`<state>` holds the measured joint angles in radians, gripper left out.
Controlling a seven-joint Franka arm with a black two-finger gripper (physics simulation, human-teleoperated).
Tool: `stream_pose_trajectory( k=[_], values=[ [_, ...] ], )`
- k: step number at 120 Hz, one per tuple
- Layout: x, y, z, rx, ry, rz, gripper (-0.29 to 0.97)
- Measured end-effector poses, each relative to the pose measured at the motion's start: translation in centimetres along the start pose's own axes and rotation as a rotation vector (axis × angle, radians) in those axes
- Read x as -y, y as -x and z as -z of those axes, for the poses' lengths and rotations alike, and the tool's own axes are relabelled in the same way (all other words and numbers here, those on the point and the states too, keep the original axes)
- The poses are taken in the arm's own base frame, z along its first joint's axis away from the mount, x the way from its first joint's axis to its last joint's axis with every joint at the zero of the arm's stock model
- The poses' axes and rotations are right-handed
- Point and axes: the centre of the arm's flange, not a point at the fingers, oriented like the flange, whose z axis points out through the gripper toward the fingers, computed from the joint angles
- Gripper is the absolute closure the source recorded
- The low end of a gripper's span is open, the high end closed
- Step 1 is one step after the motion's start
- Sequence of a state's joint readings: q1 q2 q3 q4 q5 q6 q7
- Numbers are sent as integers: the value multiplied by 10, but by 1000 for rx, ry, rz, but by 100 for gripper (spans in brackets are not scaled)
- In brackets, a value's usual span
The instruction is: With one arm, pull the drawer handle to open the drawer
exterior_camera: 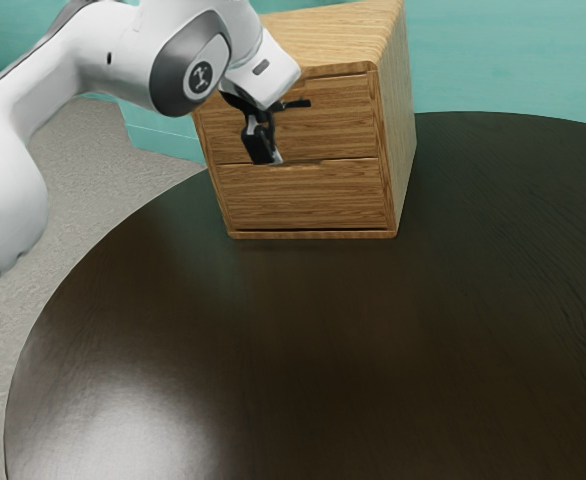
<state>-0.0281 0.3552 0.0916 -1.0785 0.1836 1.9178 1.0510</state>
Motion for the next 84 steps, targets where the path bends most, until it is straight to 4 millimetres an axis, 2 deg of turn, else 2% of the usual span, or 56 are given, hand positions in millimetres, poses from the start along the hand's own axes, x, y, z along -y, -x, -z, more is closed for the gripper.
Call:
stream_pose_trajectory(
  k=[16,26,35,54,70,84],
  values=[
    [-3,12,-14,48,40,-67,0],
    [-7,37,-21,90,59,-86,0],
    [-2,46,-21,97,35,-106,0],
    [17,31,-23,48,-48,-153,0],
    [32,34,-20,33,-107,-163,0],
    [38,30,-34,27,-128,-176,0]
  ],
)
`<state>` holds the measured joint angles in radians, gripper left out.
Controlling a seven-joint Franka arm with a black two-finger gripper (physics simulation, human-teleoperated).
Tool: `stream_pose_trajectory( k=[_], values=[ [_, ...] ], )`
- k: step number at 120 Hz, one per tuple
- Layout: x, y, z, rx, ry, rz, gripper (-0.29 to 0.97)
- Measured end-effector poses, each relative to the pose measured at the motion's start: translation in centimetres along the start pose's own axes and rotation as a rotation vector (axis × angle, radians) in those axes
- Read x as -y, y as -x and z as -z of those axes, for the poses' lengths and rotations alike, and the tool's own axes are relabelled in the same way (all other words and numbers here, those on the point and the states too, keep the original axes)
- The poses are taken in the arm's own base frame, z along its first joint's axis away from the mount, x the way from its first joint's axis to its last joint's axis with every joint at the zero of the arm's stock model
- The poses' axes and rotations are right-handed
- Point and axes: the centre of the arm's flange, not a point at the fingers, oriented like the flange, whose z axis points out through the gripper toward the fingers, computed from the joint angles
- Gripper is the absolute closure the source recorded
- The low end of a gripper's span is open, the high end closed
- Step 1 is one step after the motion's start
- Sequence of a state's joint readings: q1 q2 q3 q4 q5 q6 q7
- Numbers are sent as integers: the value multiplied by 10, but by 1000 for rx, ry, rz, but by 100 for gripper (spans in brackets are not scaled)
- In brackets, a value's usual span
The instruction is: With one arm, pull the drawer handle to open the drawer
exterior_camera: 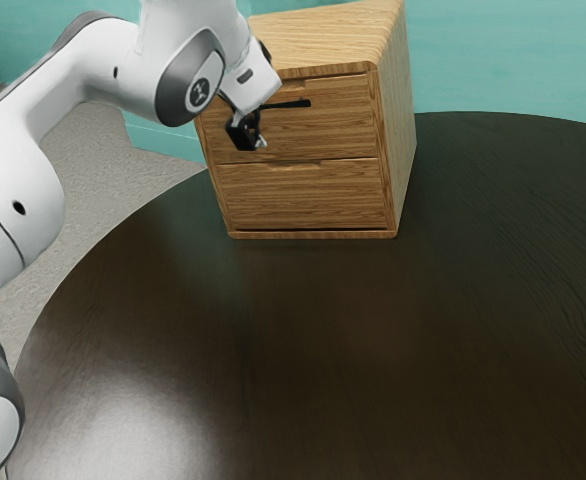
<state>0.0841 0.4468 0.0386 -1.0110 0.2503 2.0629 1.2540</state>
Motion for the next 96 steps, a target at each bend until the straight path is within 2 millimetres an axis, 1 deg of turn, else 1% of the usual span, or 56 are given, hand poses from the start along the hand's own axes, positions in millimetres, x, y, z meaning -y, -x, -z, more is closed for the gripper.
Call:
stream_pose_trajectory(
  k=[8,17,35,58,96],
  values=[
    [1,2,-12,0,2,-1,0],
    [2,6,-20,1,-1,1,0],
    [7,12,-26,3,-14,8,0],
    [8,21,-39,10,-10,21,0],
    [5,17,-52,2,5,25,0]
  ],
)
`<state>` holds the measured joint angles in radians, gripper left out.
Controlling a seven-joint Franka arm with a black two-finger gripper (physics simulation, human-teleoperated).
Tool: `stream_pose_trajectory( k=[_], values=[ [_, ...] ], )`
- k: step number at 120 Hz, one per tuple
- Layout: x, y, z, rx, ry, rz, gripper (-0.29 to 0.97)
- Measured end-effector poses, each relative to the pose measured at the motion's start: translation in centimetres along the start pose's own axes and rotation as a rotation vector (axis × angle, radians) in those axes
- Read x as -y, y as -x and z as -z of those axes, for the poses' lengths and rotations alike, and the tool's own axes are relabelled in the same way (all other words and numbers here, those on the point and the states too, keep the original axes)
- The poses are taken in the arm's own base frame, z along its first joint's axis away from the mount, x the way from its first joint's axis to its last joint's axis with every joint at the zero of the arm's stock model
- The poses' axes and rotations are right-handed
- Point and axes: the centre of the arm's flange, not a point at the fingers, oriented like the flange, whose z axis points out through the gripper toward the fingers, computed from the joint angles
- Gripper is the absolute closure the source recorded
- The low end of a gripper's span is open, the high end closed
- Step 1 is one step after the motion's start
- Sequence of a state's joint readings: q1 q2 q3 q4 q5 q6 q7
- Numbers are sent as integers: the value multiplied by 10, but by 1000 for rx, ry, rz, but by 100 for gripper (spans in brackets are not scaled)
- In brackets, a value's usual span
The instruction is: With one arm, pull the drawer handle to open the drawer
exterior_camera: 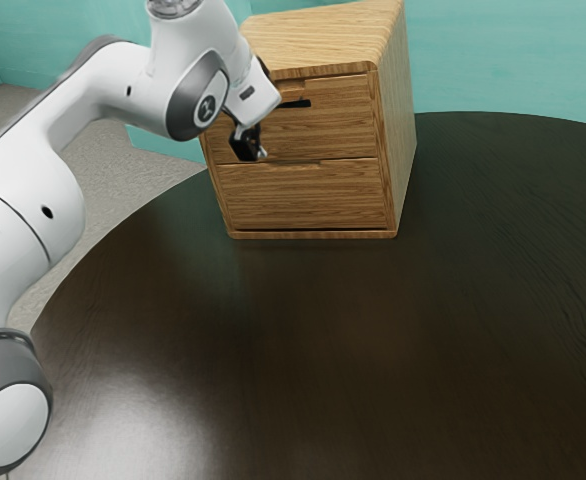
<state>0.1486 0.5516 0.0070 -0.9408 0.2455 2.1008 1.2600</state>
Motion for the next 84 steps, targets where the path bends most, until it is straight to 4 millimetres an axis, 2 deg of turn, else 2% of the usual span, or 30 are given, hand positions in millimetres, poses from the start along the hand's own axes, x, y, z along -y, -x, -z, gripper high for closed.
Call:
stream_pose_trajectory(
  k=[38,54,74,84],
  values=[
    [-1,-4,-3,-14,5,4,0],
    [7,-5,9,-24,-30,9,0],
    [6,-15,-3,-48,-48,4,0],
    [6,-12,-9,-51,-52,9,0]
  ],
)
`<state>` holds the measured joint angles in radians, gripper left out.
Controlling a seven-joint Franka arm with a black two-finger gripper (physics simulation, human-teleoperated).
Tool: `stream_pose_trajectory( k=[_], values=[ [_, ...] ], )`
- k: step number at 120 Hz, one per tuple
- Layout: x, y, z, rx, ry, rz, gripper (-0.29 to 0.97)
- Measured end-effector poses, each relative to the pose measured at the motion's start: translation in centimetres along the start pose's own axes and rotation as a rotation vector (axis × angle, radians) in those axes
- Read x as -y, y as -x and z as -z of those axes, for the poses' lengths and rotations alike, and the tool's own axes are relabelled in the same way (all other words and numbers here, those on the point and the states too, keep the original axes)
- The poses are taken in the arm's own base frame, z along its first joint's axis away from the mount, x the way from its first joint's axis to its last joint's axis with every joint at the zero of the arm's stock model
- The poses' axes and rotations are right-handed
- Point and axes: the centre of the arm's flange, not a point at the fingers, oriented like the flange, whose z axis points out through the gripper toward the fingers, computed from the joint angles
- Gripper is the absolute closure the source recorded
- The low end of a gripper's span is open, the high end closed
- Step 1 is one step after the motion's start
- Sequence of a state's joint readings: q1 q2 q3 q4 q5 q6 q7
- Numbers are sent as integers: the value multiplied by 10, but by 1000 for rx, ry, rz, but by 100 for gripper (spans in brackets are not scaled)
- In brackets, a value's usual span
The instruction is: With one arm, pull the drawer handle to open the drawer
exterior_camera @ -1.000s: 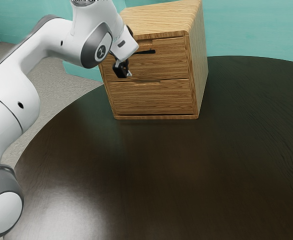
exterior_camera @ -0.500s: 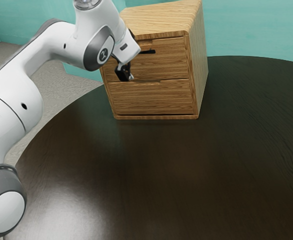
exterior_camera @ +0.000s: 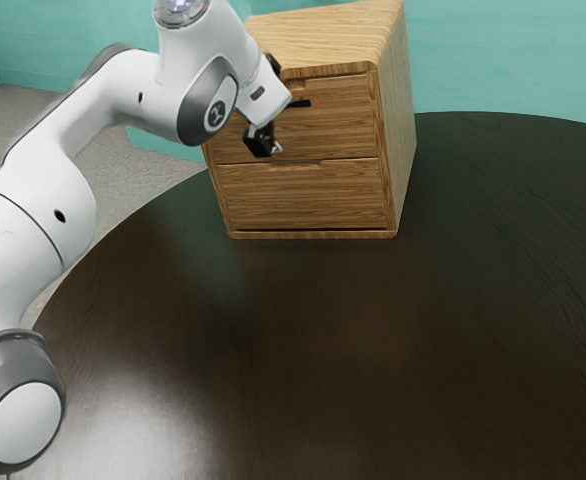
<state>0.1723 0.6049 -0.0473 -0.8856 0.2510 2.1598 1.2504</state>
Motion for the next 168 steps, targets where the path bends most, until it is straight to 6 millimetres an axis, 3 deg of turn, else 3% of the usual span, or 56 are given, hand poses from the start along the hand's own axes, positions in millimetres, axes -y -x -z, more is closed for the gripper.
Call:
stream_pose_trajectory(
  k=[72,114,168],
  values=[
    [-5,1,-20,-8,6,18,0],
    [-7,-5,-4,-10,7,23,2],
    [-19,-4,-3,2,42,42,-1]
  ],
)
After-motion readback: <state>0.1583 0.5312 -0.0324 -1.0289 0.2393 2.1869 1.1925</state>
